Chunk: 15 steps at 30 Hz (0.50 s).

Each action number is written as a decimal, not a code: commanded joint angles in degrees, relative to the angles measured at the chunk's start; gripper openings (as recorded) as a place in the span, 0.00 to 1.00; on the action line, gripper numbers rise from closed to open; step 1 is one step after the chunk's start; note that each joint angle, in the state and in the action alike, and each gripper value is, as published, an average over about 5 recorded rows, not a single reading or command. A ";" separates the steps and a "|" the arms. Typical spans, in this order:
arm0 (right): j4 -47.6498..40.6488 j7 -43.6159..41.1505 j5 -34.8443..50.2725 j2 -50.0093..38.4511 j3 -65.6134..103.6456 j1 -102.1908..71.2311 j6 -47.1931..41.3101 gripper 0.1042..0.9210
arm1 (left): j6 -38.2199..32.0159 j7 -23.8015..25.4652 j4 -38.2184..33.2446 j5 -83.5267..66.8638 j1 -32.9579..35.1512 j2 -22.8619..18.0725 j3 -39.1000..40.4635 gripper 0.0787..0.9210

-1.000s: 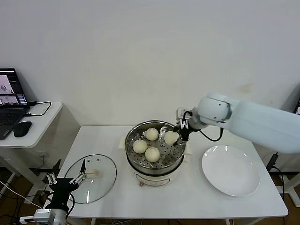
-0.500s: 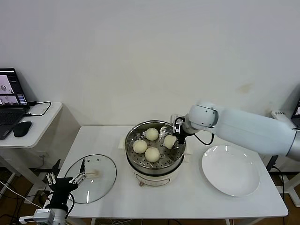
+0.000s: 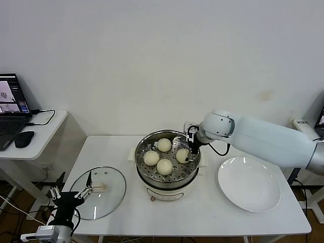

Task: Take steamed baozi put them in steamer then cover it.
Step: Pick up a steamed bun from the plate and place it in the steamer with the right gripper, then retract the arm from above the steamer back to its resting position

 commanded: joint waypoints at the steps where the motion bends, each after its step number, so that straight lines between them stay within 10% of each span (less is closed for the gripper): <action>1: 10.64 3.09 7.04 -8.37 8.70 0.44 0.64 0.88 | 0.07 0.04 -0.05 0.01 -0.21 0.03 0.09 0.88; 15: 25.76 35.12 4.82 -23.18 62.67 -65.44 36.11 0.88 | -1.40 -0.08 0.29 0.60 -0.12 0.11 0.87 0.88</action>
